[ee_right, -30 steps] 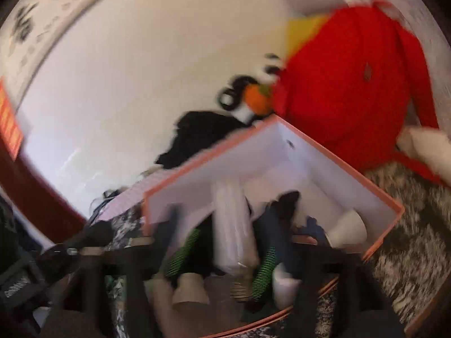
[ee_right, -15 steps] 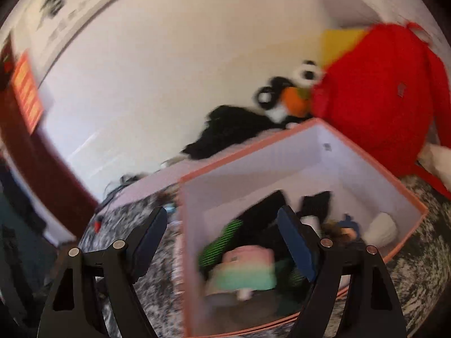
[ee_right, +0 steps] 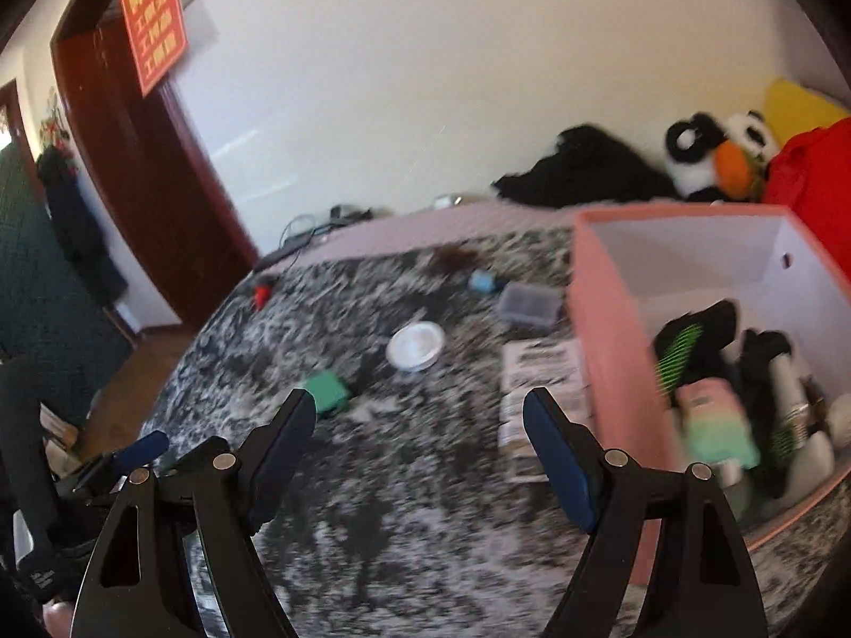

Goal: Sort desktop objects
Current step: 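Grasp the green tape measure with the left tool while the right tool grasps the white lid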

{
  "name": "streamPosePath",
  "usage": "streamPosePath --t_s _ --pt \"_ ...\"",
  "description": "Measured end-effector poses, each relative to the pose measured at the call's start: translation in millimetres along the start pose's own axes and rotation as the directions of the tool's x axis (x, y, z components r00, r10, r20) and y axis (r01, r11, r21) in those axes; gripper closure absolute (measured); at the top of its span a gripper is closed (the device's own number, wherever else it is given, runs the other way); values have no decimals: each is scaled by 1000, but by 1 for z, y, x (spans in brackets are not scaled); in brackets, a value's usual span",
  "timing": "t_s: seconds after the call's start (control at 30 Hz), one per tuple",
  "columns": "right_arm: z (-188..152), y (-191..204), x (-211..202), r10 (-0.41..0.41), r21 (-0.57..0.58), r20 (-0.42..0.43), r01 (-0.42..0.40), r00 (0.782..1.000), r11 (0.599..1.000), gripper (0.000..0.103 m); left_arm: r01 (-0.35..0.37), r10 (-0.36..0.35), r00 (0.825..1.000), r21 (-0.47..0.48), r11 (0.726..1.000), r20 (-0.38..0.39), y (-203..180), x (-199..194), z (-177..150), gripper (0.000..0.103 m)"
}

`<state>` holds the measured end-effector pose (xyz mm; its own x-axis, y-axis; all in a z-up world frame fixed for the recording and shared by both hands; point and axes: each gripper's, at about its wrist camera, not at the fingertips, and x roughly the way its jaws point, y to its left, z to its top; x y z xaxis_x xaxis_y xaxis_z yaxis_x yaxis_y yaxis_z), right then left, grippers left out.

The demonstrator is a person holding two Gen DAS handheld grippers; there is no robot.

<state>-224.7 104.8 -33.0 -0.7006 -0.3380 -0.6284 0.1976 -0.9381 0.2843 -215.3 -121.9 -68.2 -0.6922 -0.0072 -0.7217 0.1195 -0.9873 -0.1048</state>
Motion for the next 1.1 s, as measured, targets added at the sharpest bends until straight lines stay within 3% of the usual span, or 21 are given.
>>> streamPosePath --t_s 0.17,0.4,0.57,0.83,0.93,1.1 --pt "-1 23 19 14 -4 -20 -14 1000 1000 19 -21 21 1000 -21 1000 5 33 -3 -3 15" --pt "-3 43 39 14 -15 -41 -14 999 1000 19 11 -11 999 1 1000 47 56 4 -5 14" --pt "-6 39 65 -28 0 -87 29 996 1000 18 50 -51 999 94 994 9 59 50 3 14" --pt "14 10 127 -19 125 -144 37 989 992 15 157 -143 986 170 973 -90 41 121 13 14" --pt "24 8 159 -46 105 -169 65 985 992 14 166 -142 982 201 966 -127 27 145 13 14" --pt "24 18 218 -134 -31 -214 131 967 991 12 165 -130 979 228 960 -159 6 176 19 14"
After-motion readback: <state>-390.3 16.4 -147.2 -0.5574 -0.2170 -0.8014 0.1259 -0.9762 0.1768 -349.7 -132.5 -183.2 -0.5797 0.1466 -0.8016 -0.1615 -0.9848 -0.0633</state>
